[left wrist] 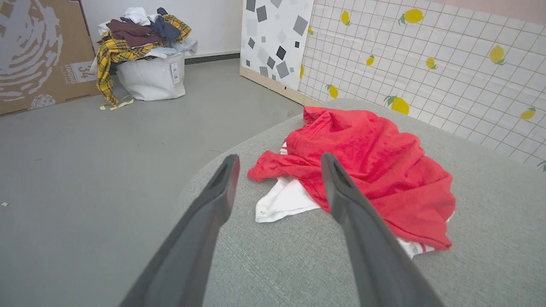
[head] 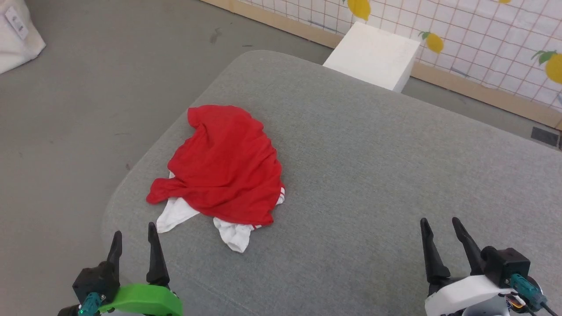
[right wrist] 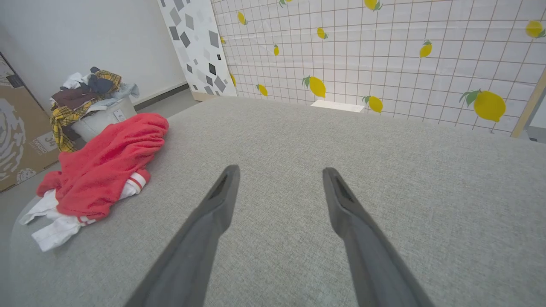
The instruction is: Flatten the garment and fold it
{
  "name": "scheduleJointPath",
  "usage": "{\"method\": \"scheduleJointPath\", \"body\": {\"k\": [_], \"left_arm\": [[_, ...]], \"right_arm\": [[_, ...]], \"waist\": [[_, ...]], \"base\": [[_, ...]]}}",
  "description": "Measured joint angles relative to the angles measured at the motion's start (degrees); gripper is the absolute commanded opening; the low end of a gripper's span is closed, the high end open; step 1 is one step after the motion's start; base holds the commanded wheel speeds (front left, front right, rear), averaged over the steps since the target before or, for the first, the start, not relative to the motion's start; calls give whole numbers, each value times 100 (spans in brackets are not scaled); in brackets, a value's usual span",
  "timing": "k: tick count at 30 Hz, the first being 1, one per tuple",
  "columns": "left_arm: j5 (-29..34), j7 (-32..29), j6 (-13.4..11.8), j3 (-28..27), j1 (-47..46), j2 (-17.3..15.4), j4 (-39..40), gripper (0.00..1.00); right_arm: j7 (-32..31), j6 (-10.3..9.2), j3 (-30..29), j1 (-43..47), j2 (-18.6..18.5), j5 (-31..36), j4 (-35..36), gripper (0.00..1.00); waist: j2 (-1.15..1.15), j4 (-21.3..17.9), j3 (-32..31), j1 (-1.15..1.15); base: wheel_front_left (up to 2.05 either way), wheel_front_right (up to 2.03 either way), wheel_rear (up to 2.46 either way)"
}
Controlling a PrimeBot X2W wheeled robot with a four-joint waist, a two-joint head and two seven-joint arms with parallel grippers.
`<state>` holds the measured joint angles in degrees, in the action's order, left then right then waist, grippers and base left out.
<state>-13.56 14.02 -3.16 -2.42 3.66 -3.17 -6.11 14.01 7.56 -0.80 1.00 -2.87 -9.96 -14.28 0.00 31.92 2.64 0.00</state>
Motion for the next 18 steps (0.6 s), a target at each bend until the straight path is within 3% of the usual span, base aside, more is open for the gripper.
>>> {"method": "scheduleJointPath", "body": {"k": [14,18], "left_arm": [[-23,73,-44,-13,31,0,-45,100],[-8,75,-41,49,32,0,-44,100]], "right_arm": [[64,1,-7,0,1,-24,-57,100],[62,0,-52,0,2,233,14,100]], "waist": [[0,99,11,0],[0,60,25,0]], "base": [[0,0,0],[0,0,0]]}}
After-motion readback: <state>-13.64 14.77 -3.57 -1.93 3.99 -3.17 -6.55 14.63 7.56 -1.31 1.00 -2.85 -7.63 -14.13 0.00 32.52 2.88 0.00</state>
